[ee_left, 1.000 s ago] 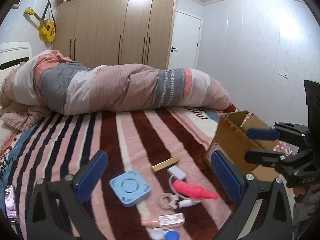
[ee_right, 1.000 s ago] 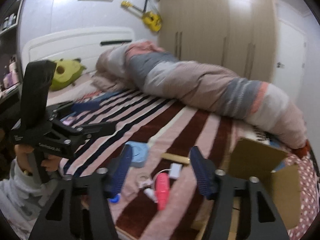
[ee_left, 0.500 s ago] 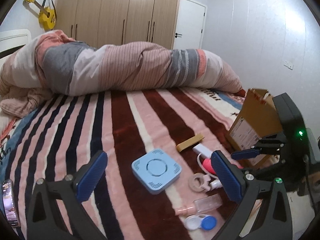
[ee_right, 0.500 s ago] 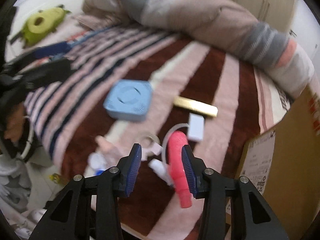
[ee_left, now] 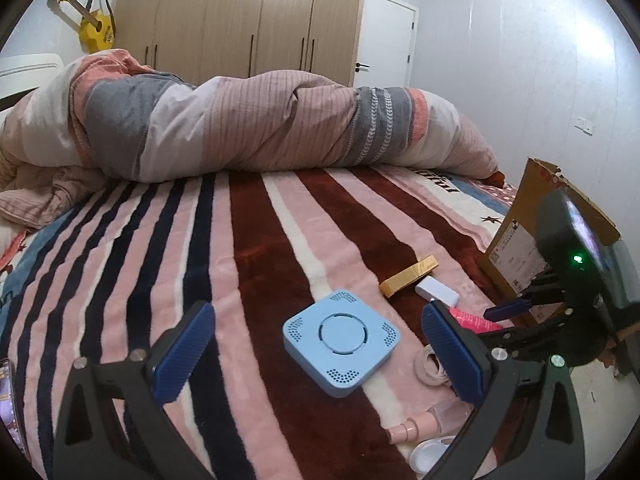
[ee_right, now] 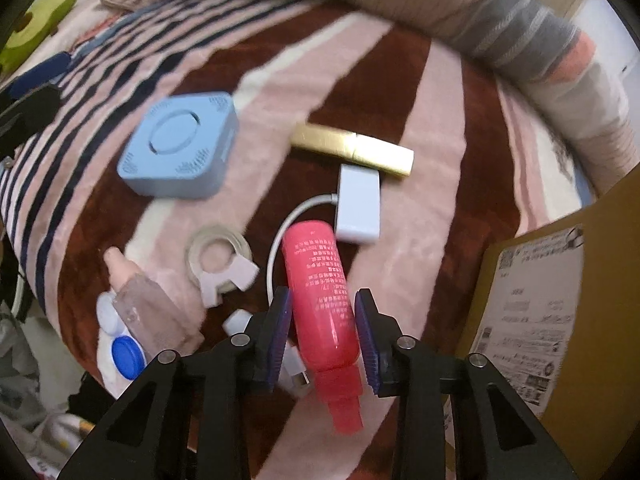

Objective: Organize rigid objects
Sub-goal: 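Lower the right gripper onto the pink spray bottle and close it, then carry the pink spray bottle into the cardboard box and open the right gripper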

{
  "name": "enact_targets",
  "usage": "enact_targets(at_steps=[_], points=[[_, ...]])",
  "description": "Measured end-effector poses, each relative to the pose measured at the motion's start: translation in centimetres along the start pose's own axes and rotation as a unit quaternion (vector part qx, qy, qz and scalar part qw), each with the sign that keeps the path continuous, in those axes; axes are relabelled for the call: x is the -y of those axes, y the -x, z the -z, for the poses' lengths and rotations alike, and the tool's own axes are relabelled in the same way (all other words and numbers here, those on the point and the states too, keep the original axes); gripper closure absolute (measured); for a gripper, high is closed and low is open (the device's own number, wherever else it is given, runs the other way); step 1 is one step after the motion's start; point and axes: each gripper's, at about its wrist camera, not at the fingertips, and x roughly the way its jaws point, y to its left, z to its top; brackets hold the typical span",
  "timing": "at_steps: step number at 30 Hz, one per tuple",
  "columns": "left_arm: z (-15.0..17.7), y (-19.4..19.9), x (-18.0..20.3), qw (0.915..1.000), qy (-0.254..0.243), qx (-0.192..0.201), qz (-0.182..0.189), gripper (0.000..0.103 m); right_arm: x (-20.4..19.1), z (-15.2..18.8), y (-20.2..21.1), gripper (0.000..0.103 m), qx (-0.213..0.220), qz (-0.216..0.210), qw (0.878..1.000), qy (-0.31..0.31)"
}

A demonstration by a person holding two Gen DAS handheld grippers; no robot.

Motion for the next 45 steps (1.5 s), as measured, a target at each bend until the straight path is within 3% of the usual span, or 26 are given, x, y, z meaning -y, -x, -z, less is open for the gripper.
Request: enact_targets(at_steps=[5,9,17,22,26,30,34,36,39,45], points=[[0.1,-0.4,0.3,0.9997,0.0,-0.006,0.025,0.0,0.2,0.0,-0.3,0.075,0.001,-0.006,1.0,-0.007],[-0.1,-0.3,0.9,0.9982,0.001,-0.018,0.058,0.0,-0.3,0.0,-0.7,0.074,-0.009,0.005,1.0,0.014],[-0.3,0.8,2.1,0.992,-0.009,-0.013,0.126,0.0,0.7,0.0,-2.1,0.074,-0.023,-0.007,1.0,-0.006],[-0.9,1.4,3.6,0.9857,-0.023,-0.014,0.166,0.001,0.0,0.6,1.1,0.076,0.047,-0.015,0.999,-0.003],[-2.2,1.6,5.2,0.9776,-0.02,-0.019,0.209,0.001,-0.8,0.9,5.3,0.076,0.127,-0.038,0.991,0.006],[-4.2,2.1,7.2,0.9705,-0.027,-0.019,0.239,0.016,-1.6,1.8,9.4,0.076,0.199,-0.066,0.978,0.02],[-6.5,3.0,9.6,0.9578,-0.025,-0.016,0.286,0.033,-1.4,3.2,13.7,0.077,0.261,-0.087,0.961,0.032],[-7.9,3.6,11.2,0.9552,-0.035,-0.008,0.294,0.049,-1.1,4.1,15.5,0.077,0.29,-0.084,0.953,0.034],[-9.5,4.8,13.7,0.9554,-0.057,0.01,0.289,0.062,0.4,5.6,17.6,0.076,0.324,-0.073,0.943,0.019],[-12.3,5.0,20.0,0.9465,-0.112,0.022,0.302,0.066,4.8,8.6,20.6,0.076,0.37,-0.06,0.927,-0.029]])
